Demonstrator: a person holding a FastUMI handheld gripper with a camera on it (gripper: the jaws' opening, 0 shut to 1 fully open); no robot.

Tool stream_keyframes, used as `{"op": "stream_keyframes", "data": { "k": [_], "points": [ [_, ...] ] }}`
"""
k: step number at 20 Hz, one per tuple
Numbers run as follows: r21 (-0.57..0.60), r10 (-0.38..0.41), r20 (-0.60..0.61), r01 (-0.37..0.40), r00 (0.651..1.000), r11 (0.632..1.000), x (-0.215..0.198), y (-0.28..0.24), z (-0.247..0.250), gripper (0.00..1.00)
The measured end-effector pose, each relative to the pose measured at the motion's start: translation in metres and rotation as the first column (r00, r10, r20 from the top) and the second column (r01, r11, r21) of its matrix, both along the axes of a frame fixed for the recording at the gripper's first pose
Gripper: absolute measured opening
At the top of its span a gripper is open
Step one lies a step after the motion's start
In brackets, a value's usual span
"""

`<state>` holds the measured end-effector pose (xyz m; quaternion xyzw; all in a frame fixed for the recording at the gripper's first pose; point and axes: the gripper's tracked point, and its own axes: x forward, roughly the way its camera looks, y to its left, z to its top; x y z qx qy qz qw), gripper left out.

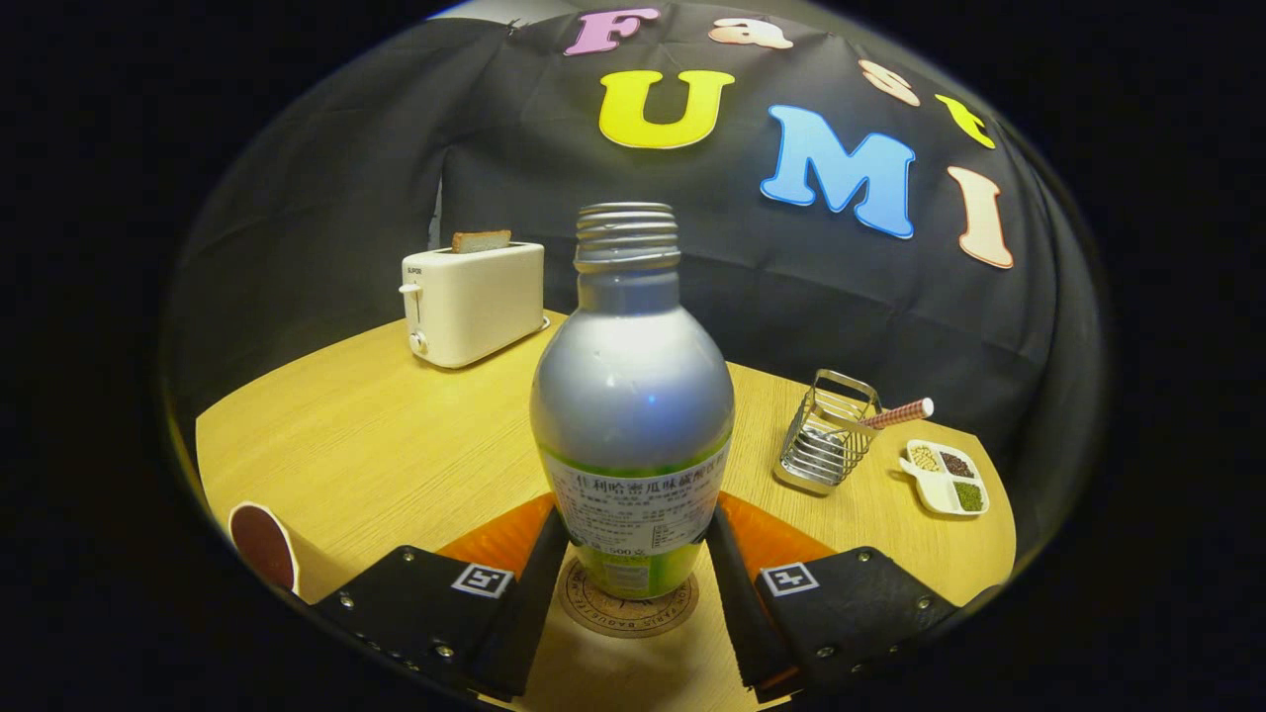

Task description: Take the bottle from table, then pour the juice into the cup, finally place the bottle on the coaster

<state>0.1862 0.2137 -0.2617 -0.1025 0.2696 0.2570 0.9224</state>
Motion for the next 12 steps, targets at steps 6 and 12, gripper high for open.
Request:
{"op": "stream_keyframes", "data": {
  "k": [6,12],
  "points": [
    [-0.001,-0.028,-0.024,0.028,0.999,1.0,-0.002,-0.006,-0.016,0.78],
    [0.018,-0.064,-0.048,0.065,0.997,0.998,-0.006,-0.015,-0.019,0.95]
  ]
}}
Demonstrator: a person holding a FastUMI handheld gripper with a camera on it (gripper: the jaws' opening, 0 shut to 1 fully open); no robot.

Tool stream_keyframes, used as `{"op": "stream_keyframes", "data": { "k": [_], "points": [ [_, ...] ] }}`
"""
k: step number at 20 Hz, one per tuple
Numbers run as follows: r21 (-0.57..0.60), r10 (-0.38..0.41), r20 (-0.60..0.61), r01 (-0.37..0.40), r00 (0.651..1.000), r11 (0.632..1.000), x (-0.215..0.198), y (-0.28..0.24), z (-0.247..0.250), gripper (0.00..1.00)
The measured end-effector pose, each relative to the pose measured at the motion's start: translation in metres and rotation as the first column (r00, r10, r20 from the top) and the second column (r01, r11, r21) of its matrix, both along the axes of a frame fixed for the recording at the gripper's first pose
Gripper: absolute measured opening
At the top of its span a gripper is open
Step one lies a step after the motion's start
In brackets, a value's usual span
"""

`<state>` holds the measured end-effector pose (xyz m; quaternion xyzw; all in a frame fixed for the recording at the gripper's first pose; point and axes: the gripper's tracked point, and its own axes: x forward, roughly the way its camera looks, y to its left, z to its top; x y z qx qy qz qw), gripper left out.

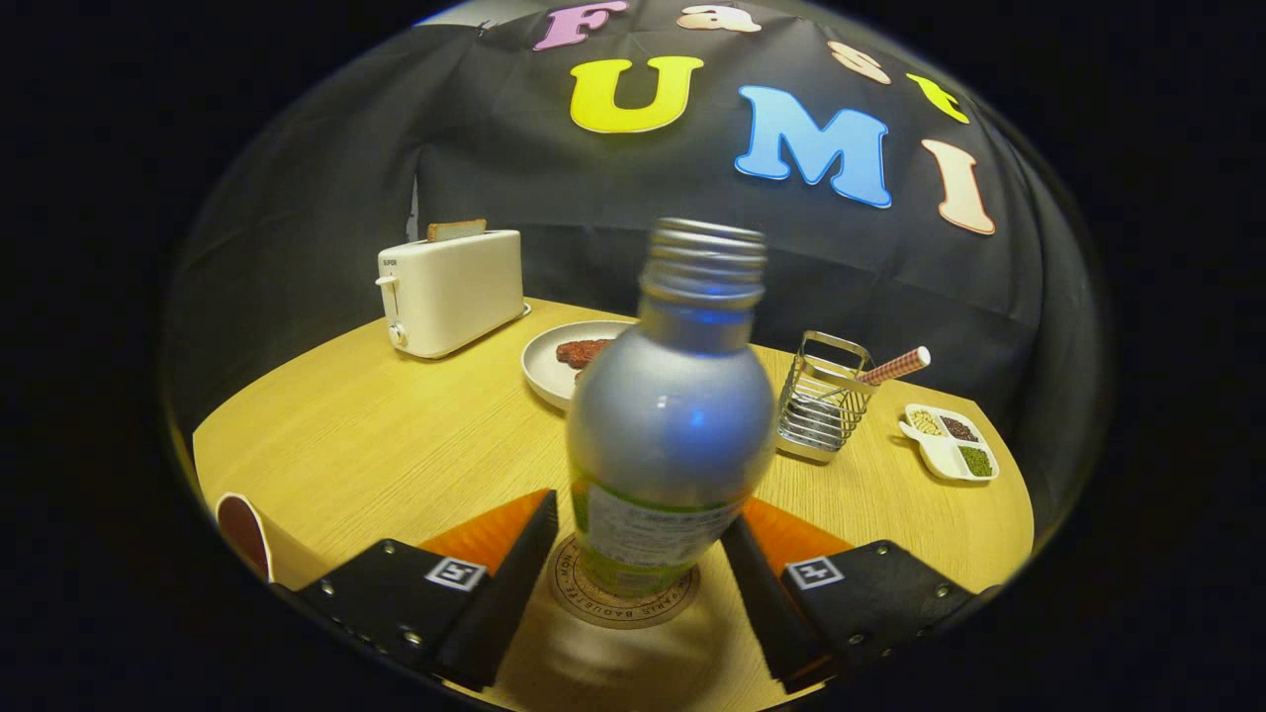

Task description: Take the bottle from table, then pour the juice into the cup, finally place the bottle on the coaster

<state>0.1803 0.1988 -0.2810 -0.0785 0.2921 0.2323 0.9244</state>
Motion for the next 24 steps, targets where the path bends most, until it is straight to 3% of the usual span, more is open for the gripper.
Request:
{"op": "stream_keyframes", "data": {
  "k": [1,8,13,24],
  "points": [
    [0.004,-0.005,0.005,0.005,1.0,1.0,-0.001,-0.002,0.005,1.0],
    [0.057,-0.046,0.072,0.042,0.996,0.997,-0.021,-0.012,0.061,0.98],
    [0.116,-0.116,0.122,0.102,0.986,0.988,-0.043,-0.027,0.116,0.98],
    [0.172,-0.242,0.299,0.197,0.923,0.965,-0.095,-0.067,0.225,0.98]
  ]
}}
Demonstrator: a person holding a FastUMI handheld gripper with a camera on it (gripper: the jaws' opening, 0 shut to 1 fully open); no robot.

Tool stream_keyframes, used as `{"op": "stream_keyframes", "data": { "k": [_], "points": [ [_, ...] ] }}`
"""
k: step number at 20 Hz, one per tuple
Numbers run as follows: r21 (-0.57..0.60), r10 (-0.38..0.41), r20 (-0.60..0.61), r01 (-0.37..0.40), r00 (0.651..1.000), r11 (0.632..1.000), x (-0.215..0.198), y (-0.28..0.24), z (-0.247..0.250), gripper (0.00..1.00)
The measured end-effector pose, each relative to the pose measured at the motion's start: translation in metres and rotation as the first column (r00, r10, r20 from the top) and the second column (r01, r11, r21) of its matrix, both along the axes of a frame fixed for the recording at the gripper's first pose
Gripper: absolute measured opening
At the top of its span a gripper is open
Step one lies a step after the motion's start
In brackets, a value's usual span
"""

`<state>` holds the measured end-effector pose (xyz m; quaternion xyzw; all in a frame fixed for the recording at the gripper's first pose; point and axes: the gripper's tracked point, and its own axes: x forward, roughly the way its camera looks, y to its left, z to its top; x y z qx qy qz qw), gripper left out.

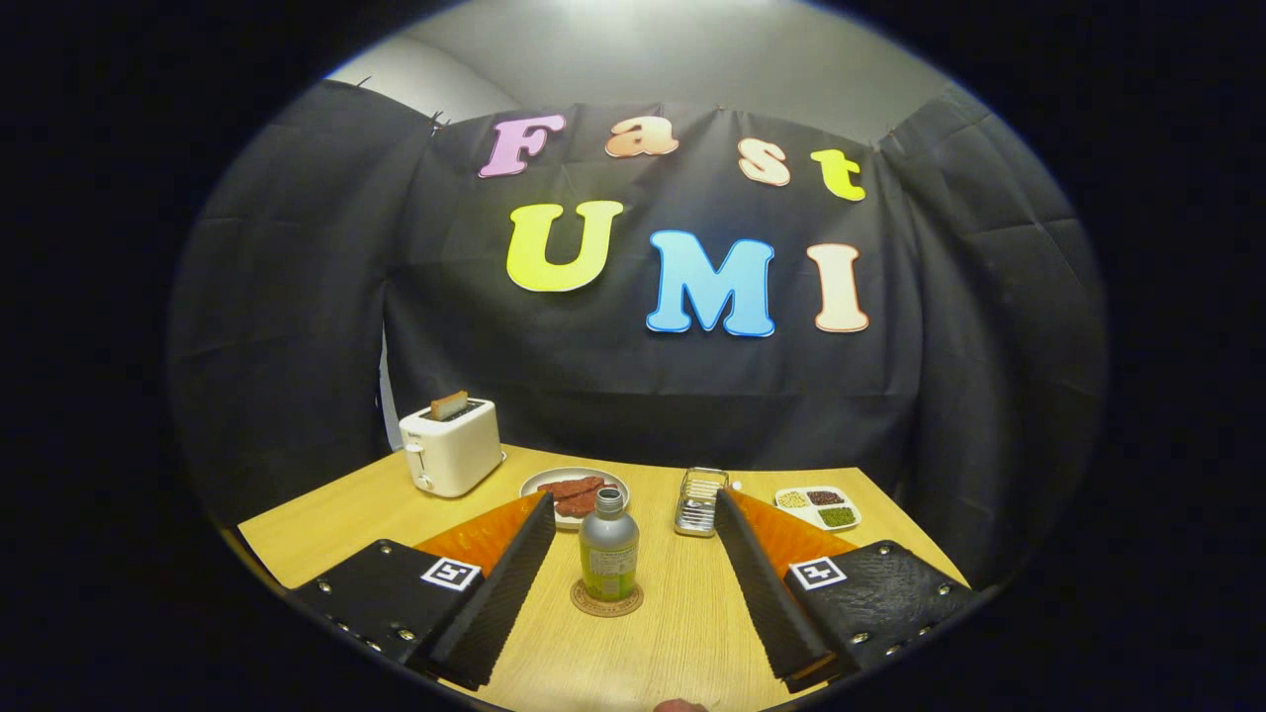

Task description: Take the bottle from table, then pour the juice into the cup, finally place the bottle on the coaster

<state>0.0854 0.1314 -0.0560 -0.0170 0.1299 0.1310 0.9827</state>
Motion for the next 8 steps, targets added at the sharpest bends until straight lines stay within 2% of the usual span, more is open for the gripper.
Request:
{"op": "stream_keyframes", "data": {
  "k": [8],
  "points": [
    [-0.025,-0.007,0.076,0.009,0.997,1.0,-0.043,-0.001,0.029,0.98]
  ]
}}
